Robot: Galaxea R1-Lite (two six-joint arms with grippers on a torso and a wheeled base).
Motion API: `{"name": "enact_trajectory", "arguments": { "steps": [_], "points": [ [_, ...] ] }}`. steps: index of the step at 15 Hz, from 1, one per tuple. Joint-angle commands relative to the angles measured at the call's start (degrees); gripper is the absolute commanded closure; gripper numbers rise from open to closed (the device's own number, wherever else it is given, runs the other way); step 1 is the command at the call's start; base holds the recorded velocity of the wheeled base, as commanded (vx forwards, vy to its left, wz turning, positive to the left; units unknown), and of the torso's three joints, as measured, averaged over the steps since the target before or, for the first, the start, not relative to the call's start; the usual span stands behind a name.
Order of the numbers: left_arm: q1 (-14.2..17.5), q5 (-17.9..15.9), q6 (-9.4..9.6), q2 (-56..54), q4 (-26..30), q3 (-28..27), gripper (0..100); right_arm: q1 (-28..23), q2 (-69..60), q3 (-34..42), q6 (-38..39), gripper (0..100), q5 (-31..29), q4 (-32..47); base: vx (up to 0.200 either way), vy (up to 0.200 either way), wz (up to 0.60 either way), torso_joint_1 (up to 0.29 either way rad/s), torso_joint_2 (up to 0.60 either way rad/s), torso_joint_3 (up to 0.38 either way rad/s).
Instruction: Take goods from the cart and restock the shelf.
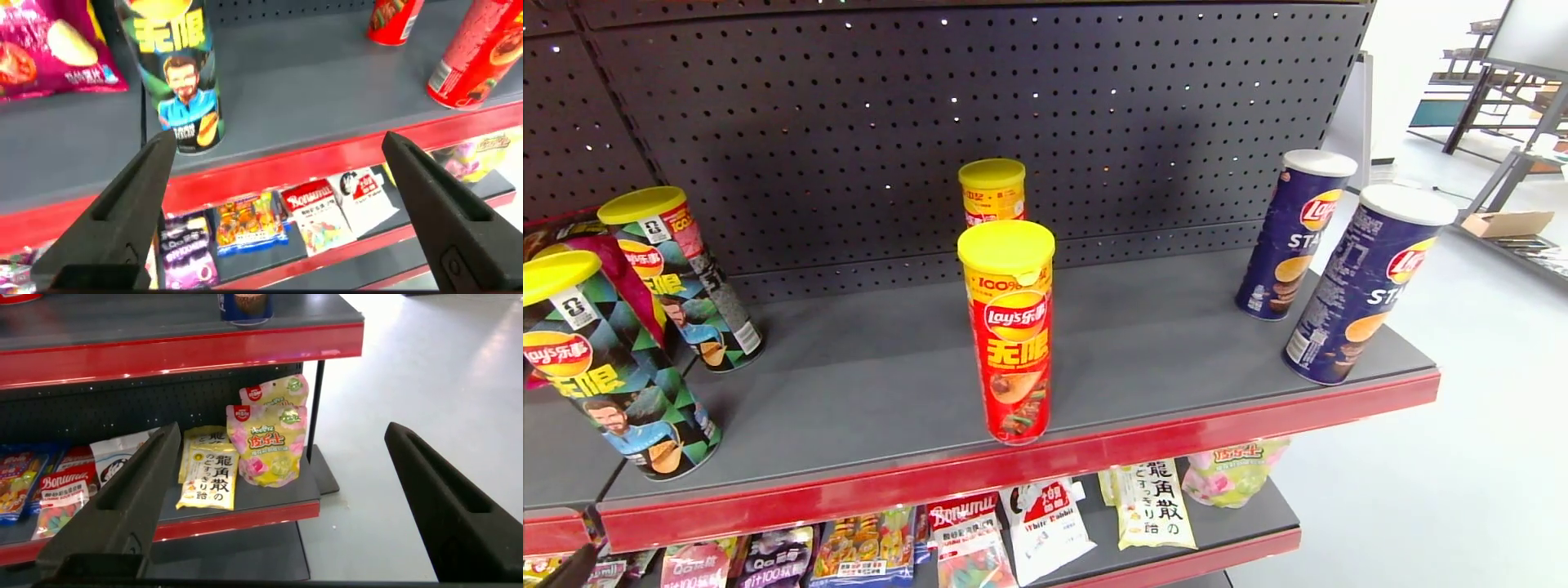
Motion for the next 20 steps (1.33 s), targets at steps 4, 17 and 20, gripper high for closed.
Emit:
{"name": "enact_trajectory", "arguments": {
  "steps": [4, 17, 20],
  "points": [
    [0.1, 0.1, 0.05, -9.1, 4.1, 4.0, 0, 0.0, 0.1, 0.0, 0.1, 0, 0.0, 0.0, 0.000, 0.000, 0.00, 0.000, 0.00, 0.000],
    [0.4, 1.5, -0.30, -16.7, 6.1, 11.3, 0, 0.0, 0.1, 0.0, 0.1, 0, 0.0, 0.0, 0.000, 0.000, 0.28, 0.002, 0.00, 0.001],
    [0.4, 0.7, -0.65, -16.8, -3.1, 16.5, 0, 0.0, 0.1, 0.0, 0.1, 0, 0.1, 0.0, 0.000, 0.000, 0.00, 0.000, 0.00, 0.000]
  ]
}}
